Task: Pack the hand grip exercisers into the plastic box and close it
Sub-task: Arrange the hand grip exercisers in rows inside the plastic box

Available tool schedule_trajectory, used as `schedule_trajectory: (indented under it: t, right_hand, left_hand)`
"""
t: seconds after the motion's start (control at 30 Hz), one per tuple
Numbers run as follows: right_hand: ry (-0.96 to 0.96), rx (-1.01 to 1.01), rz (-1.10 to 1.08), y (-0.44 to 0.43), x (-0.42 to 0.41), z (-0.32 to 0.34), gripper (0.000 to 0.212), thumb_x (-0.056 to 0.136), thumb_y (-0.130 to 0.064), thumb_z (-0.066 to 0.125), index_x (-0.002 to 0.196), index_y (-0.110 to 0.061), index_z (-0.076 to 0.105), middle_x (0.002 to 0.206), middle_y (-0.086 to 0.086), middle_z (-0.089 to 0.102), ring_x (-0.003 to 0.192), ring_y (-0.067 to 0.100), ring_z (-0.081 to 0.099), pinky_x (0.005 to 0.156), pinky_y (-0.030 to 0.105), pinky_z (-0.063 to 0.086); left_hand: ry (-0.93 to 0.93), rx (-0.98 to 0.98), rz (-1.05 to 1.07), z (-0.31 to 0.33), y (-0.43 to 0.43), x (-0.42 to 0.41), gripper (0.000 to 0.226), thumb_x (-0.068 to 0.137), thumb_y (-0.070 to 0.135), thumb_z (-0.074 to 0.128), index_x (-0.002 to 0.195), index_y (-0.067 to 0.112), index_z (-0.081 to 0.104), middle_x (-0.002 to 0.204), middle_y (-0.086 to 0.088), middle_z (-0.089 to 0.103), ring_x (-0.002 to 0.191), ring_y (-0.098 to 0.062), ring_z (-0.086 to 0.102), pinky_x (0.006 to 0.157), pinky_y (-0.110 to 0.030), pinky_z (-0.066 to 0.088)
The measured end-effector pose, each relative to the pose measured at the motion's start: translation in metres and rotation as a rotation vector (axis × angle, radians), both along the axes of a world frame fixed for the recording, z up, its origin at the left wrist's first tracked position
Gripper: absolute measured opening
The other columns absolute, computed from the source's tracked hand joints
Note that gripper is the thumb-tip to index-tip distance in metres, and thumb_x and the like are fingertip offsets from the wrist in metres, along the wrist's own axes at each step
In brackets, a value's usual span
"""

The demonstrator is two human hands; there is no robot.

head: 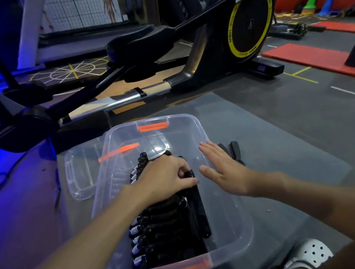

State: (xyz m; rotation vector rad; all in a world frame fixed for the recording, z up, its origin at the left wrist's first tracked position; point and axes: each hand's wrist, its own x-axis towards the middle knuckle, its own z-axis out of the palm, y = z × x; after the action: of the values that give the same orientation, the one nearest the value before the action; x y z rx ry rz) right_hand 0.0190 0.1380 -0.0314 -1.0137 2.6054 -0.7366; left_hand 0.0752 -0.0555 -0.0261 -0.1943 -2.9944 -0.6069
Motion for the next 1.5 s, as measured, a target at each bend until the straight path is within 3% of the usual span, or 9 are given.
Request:
schedule_trajectory:
  t: [0.1, 0.27, 0.43, 0.67, 1.0, 1.27, 1.33, 1.4, 1.5]
  right_hand:
    - [-0.005, -0.004, 0.002, 0.000, -0.001, -0.001, 0.066, 0.102, -0.039, 0.038, 0.155, -0.016, 0.007, 0.163, -0.007, -0.001, 0.146, 0.002, -0.010, 0.112, 0.017, -0.004]
    - [-0.015, -0.006, 0.004, 0.001, -0.001, -0.001, 0.066, 0.101, -0.038, 0.039, 0.155, -0.017, 0.006, 0.162, -0.008, -0.001, 0.146, 0.002, -0.011, 0.112, 0.017, -0.005]
    - [-0.025, -0.009, 0.006, 0.000, -0.002, -0.002, 0.066, 0.101, -0.038, 0.040, 0.155, -0.017, 0.007, 0.162, -0.009, 0.000, 0.144, -0.001, -0.011, 0.112, 0.017, -0.005]
    - [-0.021, 0.007, 0.017, 0.002, -0.001, -0.001, 0.066, 0.101, -0.038, 0.040, 0.155, -0.018, 0.006, 0.162, -0.010, 0.000, 0.137, -0.009, -0.013, 0.112, 0.017, -0.004]
    - [-0.011, 0.023, 0.021, 0.002, 0.000, 0.000, 0.067, 0.101, -0.039, 0.039, 0.155, -0.018, 0.005, 0.162, -0.010, -0.002, 0.137, -0.009, -0.014, 0.111, 0.017, -0.005]
    - [-0.001, -0.013, 0.038, 0.003, -0.002, -0.003, 0.066, 0.101, -0.038, 0.040, 0.155, -0.019, 0.007, 0.162, -0.012, 0.000, 0.138, -0.010, -0.013, 0.112, 0.017, -0.004]
    - [-0.001, -0.069, 0.020, 0.005, -0.002, -0.003, 0.063, 0.101, -0.036, 0.041, 0.154, -0.019, 0.013, 0.160, -0.012, 0.009, 0.141, -0.008, -0.006, 0.114, 0.017, 0.000]
    - [0.020, -0.193, -0.030, 0.007, -0.005, -0.004, 0.054, 0.100, -0.032, 0.044, 0.150, -0.017, 0.028, 0.156, -0.008, 0.025, 0.144, -0.001, 0.013, 0.118, 0.022, 0.012]
    - [0.105, -0.288, -0.160, 0.016, -0.024, -0.009, 0.042, 0.099, -0.030, 0.046, 0.137, -0.013, 0.047, 0.138, 0.000, 0.048, 0.126, 0.012, 0.045, 0.106, 0.027, 0.037]
  left_hand:
    - [-0.069, -0.022, 0.009, -0.014, 0.004, -0.001, 0.039, 0.073, 0.064, 0.064, 0.084, 0.027, 0.066, 0.072, 0.015, 0.061, 0.071, -0.002, 0.057, 0.064, -0.029, 0.045]
    - [-0.152, -0.027, 0.032, -0.035, 0.008, 0.000, 0.043, 0.074, 0.066, 0.063, 0.089, 0.026, 0.068, 0.080, 0.010, 0.066, 0.079, -0.011, 0.061, 0.074, -0.035, 0.050]
    - [-0.154, -0.071, -0.013, -0.054, 0.004, 0.000, 0.041, 0.078, 0.062, 0.064, 0.093, 0.025, 0.068, 0.085, 0.009, 0.065, 0.085, -0.013, 0.060, 0.074, -0.034, 0.049]
    - [-0.149, -0.200, -0.076, -0.069, 0.006, -0.002, 0.043, 0.077, 0.060, 0.066, 0.102, 0.024, 0.068, 0.101, 0.007, 0.058, 0.100, -0.017, 0.052, 0.090, -0.037, 0.041]
    - [-0.216, -0.202, -0.105, -0.074, 0.004, 0.001, 0.043, 0.079, 0.057, 0.065, 0.111, 0.029, 0.066, 0.114, 0.009, 0.064, 0.111, -0.015, 0.055, 0.098, -0.041, 0.037]
    - [-0.169, -0.046, -0.092, -0.060, 0.003, -0.002, 0.040, 0.076, 0.059, 0.067, 0.101, 0.028, 0.068, 0.100, 0.015, 0.063, 0.103, -0.009, 0.055, 0.094, -0.036, 0.039]
    - [-0.113, 0.022, -0.097, -0.052, 0.006, -0.004, 0.037, 0.076, 0.058, 0.068, 0.097, 0.027, 0.068, 0.097, 0.015, 0.063, 0.098, -0.007, 0.056, 0.092, -0.036, 0.041]
    - [-0.045, 0.104, -0.116, -0.043, 0.010, -0.007, 0.033, 0.075, 0.055, 0.070, 0.093, 0.026, 0.067, 0.093, 0.014, 0.062, 0.093, -0.008, 0.056, 0.090, -0.037, 0.045]
    - [0.101, 0.211, -0.137, -0.027, 0.017, -0.015, 0.025, 0.081, 0.047, 0.068, 0.090, 0.023, 0.068, 0.087, 0.013, 0.062, 0.085, -0.010, 0.057, 0.083, -0.037, 0.048]
